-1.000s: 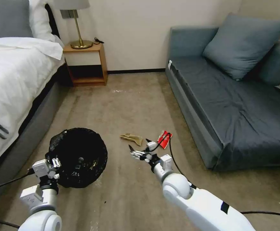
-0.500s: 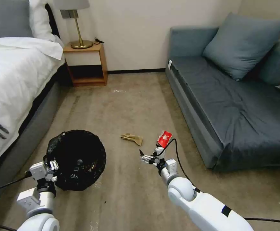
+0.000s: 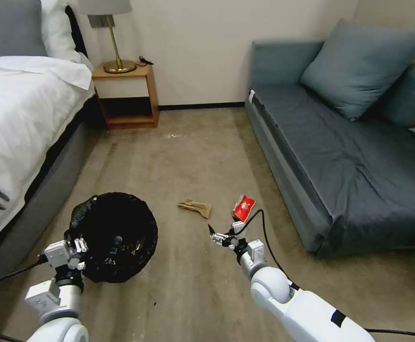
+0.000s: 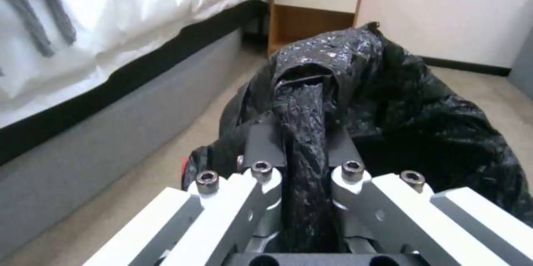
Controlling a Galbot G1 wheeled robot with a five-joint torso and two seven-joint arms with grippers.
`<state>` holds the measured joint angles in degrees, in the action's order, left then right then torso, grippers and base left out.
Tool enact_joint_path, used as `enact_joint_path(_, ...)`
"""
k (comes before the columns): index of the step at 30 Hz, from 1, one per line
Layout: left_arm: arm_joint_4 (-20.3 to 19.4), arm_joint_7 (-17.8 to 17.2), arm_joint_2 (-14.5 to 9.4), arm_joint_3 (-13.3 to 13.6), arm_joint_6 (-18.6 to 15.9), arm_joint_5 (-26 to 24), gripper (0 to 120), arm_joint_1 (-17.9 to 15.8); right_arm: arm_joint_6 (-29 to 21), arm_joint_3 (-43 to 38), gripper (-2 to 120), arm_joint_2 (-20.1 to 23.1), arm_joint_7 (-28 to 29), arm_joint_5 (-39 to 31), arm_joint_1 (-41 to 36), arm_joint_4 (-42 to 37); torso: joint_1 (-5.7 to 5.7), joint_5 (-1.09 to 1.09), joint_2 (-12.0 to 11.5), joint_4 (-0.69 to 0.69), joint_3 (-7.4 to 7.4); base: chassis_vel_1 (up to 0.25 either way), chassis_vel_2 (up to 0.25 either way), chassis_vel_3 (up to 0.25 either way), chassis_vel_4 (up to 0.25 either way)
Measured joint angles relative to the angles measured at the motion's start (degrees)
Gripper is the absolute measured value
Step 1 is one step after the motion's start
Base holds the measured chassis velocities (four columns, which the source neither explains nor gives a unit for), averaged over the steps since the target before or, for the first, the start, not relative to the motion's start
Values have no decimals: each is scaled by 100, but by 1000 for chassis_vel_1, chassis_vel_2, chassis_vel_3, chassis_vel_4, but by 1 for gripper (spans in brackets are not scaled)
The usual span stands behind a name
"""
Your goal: Pick up the trash bin, then pick up the garbage on the floor and place it into the trash bin.
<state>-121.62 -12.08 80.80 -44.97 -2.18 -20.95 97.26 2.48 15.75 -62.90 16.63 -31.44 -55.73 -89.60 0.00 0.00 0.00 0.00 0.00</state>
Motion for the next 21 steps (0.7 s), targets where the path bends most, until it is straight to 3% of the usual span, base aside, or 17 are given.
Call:
enact_joint_path(8,186,-5,-8,-19,163,197,7,-17,52,5,100,-64,-7,127,-25,48,0,0,0,0,0,-60,70,73,-75)
enact_joint_path(21,299,-27,-59,-68,241,115,7,35,82,8,100,-137,-26,325,-60,-17,0,0,0,0,0,-72,68,68,-74)
